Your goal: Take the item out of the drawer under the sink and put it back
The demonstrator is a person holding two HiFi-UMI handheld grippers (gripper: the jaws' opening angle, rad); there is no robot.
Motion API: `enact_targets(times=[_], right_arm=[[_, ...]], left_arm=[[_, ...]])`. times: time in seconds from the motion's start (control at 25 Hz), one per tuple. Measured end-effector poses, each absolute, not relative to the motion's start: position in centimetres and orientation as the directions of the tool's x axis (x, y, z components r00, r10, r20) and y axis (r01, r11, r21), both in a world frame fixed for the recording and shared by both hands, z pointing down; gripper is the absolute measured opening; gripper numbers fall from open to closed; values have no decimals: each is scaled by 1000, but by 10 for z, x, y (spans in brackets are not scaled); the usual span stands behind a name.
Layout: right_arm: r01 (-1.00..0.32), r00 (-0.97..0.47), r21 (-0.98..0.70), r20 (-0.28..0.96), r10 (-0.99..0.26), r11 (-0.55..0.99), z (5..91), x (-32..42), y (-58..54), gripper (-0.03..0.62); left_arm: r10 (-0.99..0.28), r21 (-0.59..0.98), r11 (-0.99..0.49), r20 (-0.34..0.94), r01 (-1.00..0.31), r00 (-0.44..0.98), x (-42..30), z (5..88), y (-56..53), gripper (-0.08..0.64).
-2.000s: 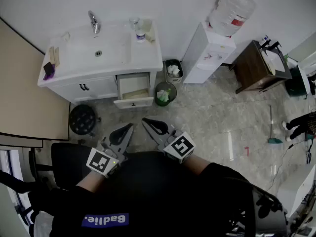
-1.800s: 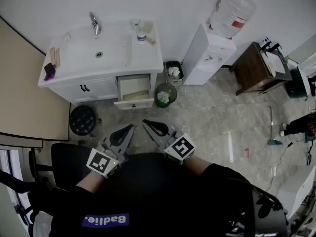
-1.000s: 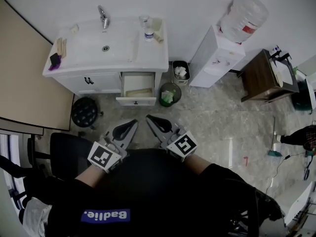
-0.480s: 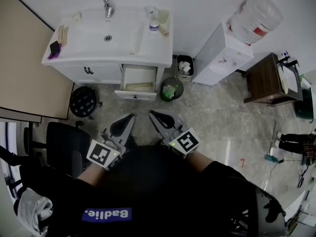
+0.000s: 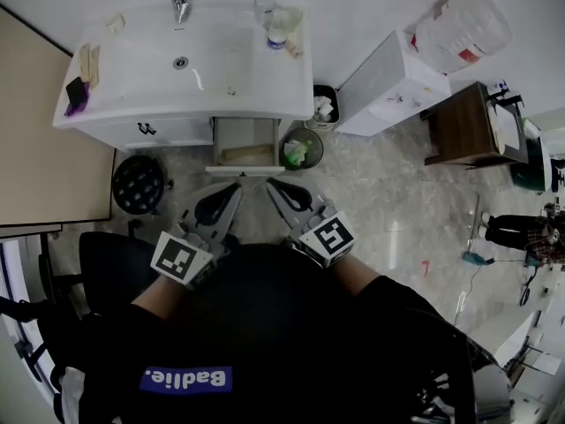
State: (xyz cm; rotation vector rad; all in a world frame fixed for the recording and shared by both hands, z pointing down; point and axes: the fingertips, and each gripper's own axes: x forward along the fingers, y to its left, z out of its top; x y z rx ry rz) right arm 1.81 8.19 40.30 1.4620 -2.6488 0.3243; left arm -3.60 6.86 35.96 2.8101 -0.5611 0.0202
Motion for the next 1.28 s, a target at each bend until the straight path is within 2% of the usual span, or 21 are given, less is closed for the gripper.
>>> enact_targets(times=[0.32,0.64,1.0,1.28], right_arm=[[-886,-457,-80,305,-835,456,427,12,27,-8],[-875,-469,-91,399,-788,475,477,19,-12,-8],[-798,-549,-128,555,-624,588,582,60,-31,-8],[-712,-580,-114,652,-488,693,647,64,-50,-3]], left_arm=[[-336,265,-904,48,-336,941,-73,356,18,4],[-386,267,-881,72,-391,920,-81,356,-11,4],[-503,199,-834,107,-514,858,-56,346,-23,5],[-571,187,-791,114,-582,813,-50,344,-32,5]])
